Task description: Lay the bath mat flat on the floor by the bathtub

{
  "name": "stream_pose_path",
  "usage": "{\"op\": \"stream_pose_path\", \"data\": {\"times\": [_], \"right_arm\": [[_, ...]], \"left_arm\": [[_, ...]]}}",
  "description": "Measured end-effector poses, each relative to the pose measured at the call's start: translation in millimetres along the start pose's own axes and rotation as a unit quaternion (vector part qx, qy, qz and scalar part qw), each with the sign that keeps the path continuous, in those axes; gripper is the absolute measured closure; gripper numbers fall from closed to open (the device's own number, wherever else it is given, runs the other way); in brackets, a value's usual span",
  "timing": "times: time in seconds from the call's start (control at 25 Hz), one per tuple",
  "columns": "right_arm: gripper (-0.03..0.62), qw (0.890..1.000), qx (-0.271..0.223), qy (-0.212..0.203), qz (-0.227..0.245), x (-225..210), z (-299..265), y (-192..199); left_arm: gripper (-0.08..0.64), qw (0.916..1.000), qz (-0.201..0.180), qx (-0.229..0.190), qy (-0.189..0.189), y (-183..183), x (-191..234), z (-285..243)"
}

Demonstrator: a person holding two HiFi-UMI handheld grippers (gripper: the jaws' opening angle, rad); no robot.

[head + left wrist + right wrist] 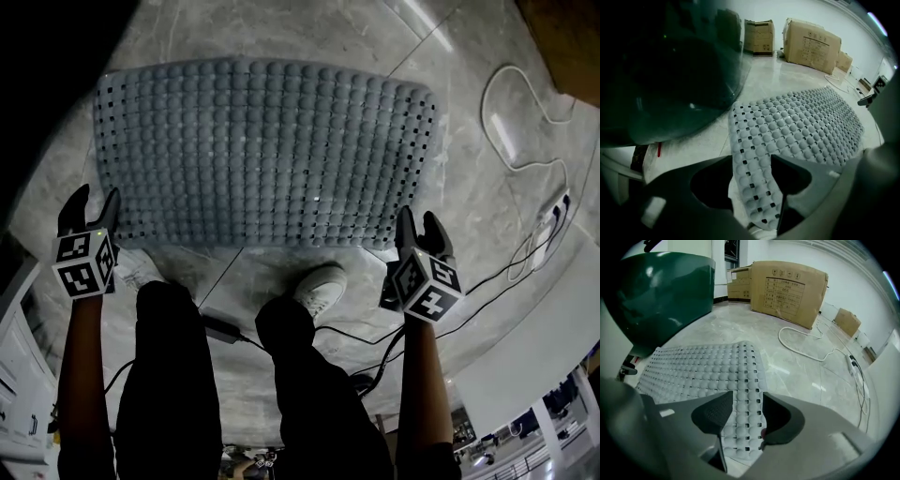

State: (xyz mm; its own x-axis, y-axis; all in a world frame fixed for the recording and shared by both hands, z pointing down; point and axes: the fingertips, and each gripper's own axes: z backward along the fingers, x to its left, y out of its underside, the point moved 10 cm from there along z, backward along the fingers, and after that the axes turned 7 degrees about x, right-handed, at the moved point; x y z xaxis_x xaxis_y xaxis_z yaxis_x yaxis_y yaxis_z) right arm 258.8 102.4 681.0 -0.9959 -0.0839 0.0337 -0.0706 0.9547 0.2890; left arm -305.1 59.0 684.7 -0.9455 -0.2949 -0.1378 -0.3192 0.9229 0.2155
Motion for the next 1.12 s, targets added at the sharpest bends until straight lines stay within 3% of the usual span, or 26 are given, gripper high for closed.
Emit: {"op": "stream_pose_path", "data": {"times": [0.08, 0.2, 0.32, 0.44, 0.56, 0.96, 1.12], "right_arm": [[0.376, 1.0, 0.001, -0.009, -0.001, 3, 8, -4], [0.447, 1.0, -0.002, -0.013, -0.001, 12, 23, -12], [0.462, 1.0, -0.002, -0.029, 0.004, 22, 36, -18], [0.473, 0.999, -0.005, -0.041, 0.006, 28, 51, -24], [0.524, 0.999, -0.017, -0.04, 0.004, 35, 69, -28], [0.553, 0.998, -0.024, -0.052, -0.006, 58, 115, -33], [0.565, 0.998, -0.028, -0.062, -0.01, 68, 132, -33]], "left_arm": [[0.307, 0.9999, 0.004, -0.004, 0.011, -4, -2, 10], [0.335, 0.9996, 0.006, -0.008, 0.026, -10, -7, 23], [0.362, 0.9992, 0.001, -0.009, 0.038, -15, -12, 34], [0.426, 0.9989, 0.001, -0.009, 0.046, -19, -16, 47], [0.478, 0.9985, 0.003, -0.014, 0.053, -23, -17, 62], [0.558, 0.9978, 0.004, -0.015, 0.065, -29, -11, 101], [0.558, 0.9974, 0.003, -0.016, 0.071, -29, -11, 117]]}}
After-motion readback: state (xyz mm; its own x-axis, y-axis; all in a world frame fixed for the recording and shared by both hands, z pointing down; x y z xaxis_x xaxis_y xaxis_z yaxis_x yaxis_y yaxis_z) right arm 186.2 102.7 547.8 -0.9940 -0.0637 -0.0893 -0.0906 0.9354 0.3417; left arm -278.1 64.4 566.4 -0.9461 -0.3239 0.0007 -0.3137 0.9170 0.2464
